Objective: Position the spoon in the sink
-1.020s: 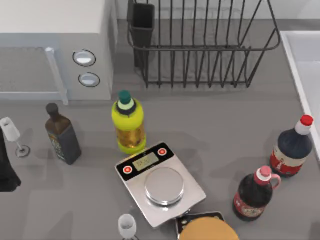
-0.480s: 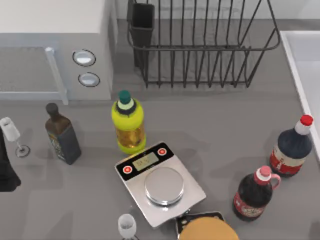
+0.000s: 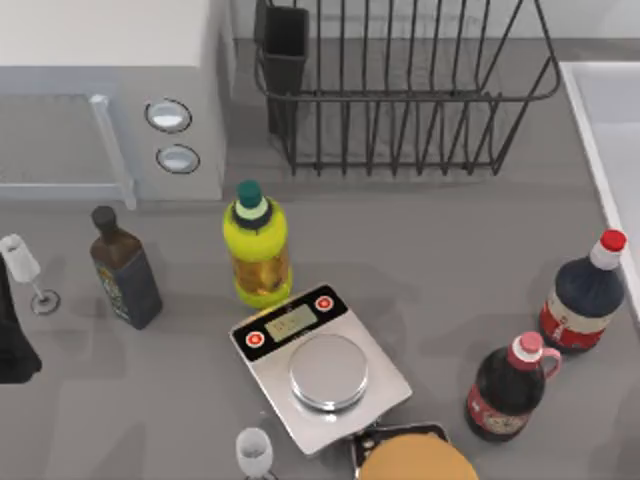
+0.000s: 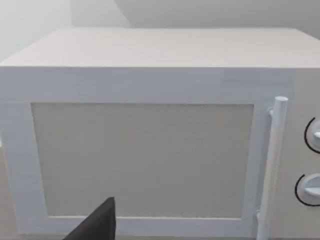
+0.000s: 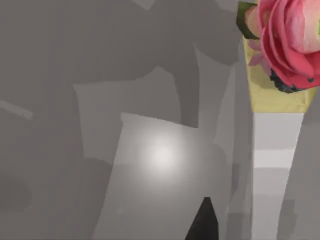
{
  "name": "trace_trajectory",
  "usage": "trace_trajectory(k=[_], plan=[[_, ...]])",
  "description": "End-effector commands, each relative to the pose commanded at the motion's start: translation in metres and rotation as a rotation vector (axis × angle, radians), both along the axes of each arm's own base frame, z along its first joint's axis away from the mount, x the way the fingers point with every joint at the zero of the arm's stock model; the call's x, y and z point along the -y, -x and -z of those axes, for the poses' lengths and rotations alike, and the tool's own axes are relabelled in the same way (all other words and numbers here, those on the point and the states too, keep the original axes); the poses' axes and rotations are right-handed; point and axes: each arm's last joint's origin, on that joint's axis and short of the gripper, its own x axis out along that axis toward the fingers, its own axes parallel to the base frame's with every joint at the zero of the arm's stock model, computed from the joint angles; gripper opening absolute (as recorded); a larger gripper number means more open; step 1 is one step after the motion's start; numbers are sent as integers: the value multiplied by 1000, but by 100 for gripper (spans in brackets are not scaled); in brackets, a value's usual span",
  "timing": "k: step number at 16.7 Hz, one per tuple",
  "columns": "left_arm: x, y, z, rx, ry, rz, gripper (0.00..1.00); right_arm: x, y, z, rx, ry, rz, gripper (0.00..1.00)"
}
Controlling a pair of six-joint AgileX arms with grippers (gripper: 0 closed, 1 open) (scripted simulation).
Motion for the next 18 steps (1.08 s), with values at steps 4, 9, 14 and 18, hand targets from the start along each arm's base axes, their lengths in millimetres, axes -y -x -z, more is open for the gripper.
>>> trace_trajectory(k=[4, 9, 14, 18], plan=[[0, 0, 0, 0, 0, 0, 100, -2, 5, -38, -38, -18, 3, 0], [0, 0, 0, 0, 0, 0, 100, -4, 7, -64, -3, -1, 3, 0], [0, 0, 0, 0, 0, 0, 100, -2, 1, -65, -15, -7, 5, 0], [0, 0, 0, 0, 0, 0, 100, 8, -38, -78, -57, -23, 4, 0]])
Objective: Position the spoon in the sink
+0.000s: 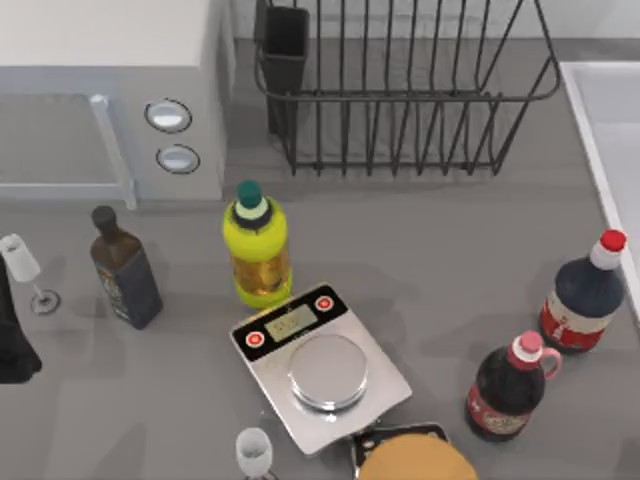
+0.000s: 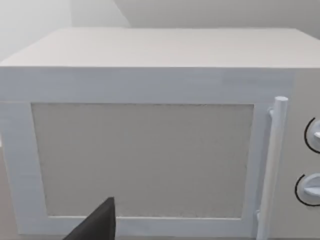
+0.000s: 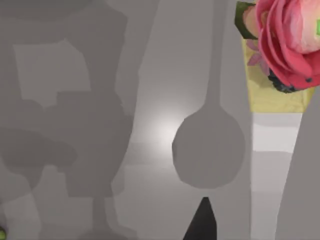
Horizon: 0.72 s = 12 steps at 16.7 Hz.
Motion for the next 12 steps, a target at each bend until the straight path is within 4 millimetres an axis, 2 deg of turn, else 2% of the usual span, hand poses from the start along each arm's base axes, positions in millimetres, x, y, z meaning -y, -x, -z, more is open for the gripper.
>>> trace_trajectory(k=[3, 6, 9, 12], plan=[[0, 0, 0, 0, 0, 0, 100, 10, -50, -13, -26, -6, -5, 0], [0, 0, 0, 0, 0, 0, 100, 16, -110, -21, -34, -5, -8, 0], [0, 0, 0, 0, 0, 0, 100, 14, -167, -20, -26, 2, -9, 0], [0, 0, 0, 0, 0, 0, 100, 4, -212, -12, -2, 11, -7, 0]])
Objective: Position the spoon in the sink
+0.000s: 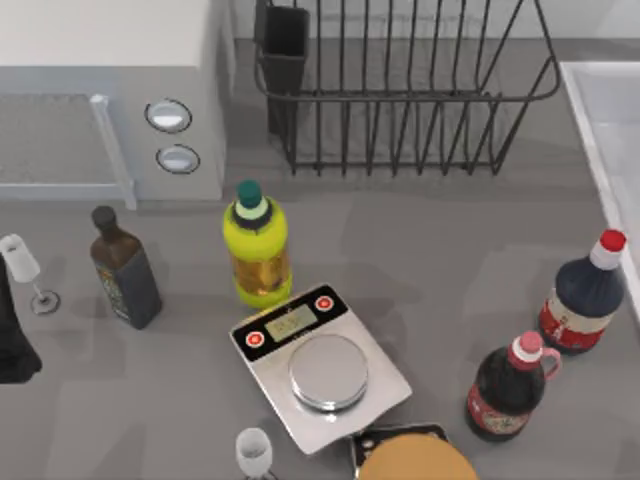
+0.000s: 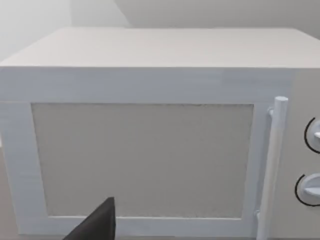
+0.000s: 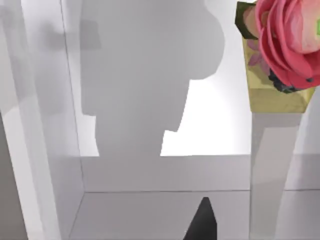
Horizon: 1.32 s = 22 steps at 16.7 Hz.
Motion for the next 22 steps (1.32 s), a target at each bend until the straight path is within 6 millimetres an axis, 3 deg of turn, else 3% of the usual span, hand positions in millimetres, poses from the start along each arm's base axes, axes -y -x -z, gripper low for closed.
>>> trace_trajectory(k=[3, 7, 18, 22], plan=[[0, 0, 0, 0, 0, 0, 100, -15, -29, 14, 26, 8, 3, 0], [0, 0, 0, 0, 0, 0, 100, -33, -48, 32, 46, 14, 6, 0], [0, 0, 0, 0, 0, 0, 100, -37, -55, 42, 67, 18, 11, 0], [0, 0, 0, 0, 0, 0, 100, -38, -56, 67, 38, 13, 7, 0]])
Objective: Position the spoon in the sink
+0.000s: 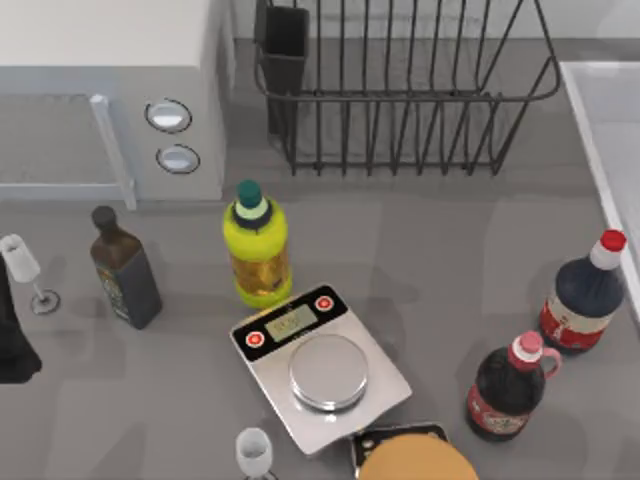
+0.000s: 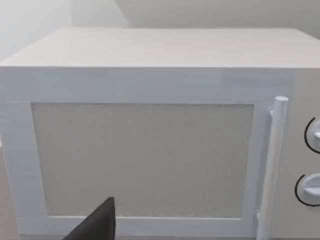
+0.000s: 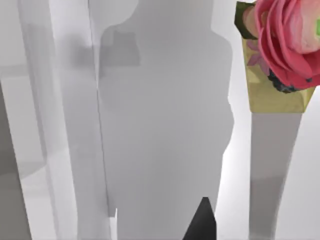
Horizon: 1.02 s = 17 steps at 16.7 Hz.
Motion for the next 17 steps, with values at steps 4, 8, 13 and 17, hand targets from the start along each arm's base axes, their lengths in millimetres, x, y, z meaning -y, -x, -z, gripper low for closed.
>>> trace_trajectory(k=[4, 8, 13, 17], plan=[[0, 0, 0, 0, 0, 0, 100, 0, 1, 14, 8, 2, -1, 0], [0, 0, 0, 0, 0, 0, 100, -1, 1, 14, 11, 3, -1, 0], [0, 0, 0, 0, 0, 0, 100, -1, 1, 14, 11, 3, -1, 38], [0, 0, 0, 0, 0, 0, 100, -1, 1, 14, 11, 3, -1, 68]])
